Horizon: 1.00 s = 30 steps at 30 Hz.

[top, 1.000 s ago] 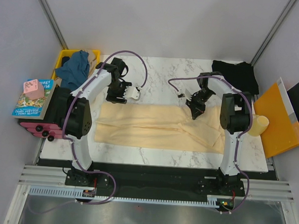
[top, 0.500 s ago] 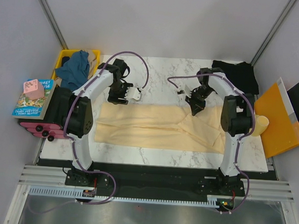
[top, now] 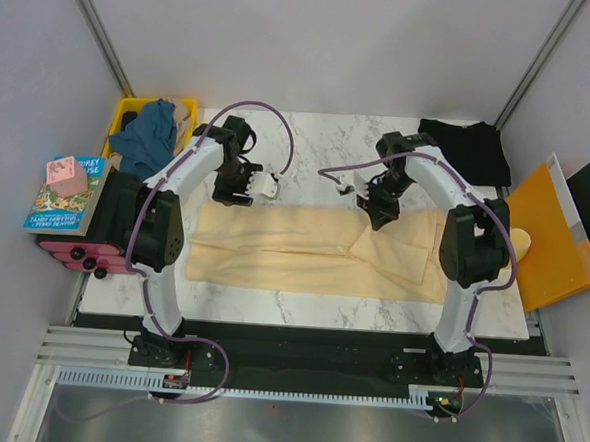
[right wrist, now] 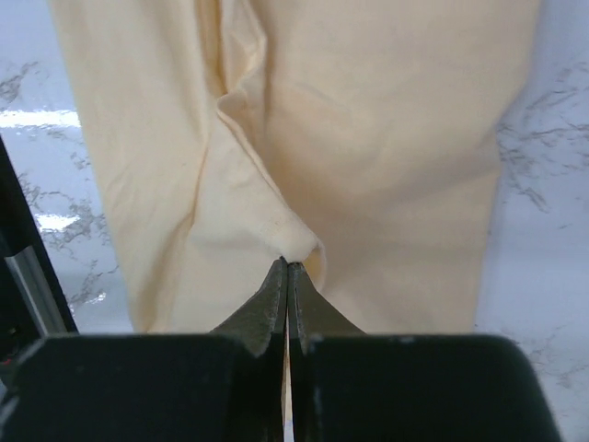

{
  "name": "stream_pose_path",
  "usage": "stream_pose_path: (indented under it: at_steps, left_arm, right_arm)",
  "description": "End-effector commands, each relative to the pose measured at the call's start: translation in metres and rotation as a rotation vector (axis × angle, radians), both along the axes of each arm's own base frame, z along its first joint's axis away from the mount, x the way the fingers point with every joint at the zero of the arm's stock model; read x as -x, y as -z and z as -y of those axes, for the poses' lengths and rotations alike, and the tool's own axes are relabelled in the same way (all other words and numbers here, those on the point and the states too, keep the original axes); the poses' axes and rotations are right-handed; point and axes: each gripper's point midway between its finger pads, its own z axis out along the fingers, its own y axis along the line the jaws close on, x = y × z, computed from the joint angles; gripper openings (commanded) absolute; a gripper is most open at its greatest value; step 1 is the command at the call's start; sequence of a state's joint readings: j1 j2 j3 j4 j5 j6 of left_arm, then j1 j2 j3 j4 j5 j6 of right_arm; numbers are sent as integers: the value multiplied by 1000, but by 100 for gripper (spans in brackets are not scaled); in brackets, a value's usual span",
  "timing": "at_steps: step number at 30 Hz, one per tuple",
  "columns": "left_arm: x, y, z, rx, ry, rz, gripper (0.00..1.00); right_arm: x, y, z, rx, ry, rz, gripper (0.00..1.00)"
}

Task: Fold and stack the t-shirts
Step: Fold the tshirt

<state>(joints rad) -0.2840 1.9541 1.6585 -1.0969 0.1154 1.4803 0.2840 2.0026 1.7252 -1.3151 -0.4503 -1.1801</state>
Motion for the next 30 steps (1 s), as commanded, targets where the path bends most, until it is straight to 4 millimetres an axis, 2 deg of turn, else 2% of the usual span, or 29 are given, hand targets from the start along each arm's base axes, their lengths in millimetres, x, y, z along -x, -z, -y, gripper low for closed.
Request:
stream_pose_path:
  at_steps: [1, 6, 19, 25, 27, 28, 29, 30]
  left_arm:
    - [-11, -8, 9, 28, 20, 31, 71]
    - [-14, -7, 13, 38, 35, 32, 71]
    - [-12, -5, 15, 38, 75, 24, 71]
    - [-9, 6, 13, 27, 129, 1, 71]
    - [-12, 7, 13, 30, 140, 4, 71]
    - [-13, 7, 14, 37, 143, 3, 71]
    - [-15, 6, 14, 39, 146, 10, 71]
    - [-16, 6, 15, 40, 153, 12, 71]
  right_arm:
    - [66, -24, 14, 52, -102, -77, 0]
    - [100, -19, 8, 79, -184, -110, 0]
    - [138, -20, -24, 42, -229, -180, 0]
    - [176, -24, -44, 29, -270, -236, 0]
    - [186, -26, -47, 31, -251, -259, 11]
    - [192, -27, -50, 37, -253, -267, 23]
    - [195, -29, -51, 41, -233, -274, 45]
    - [197, -30, -52, 42, -228, -279, 50]
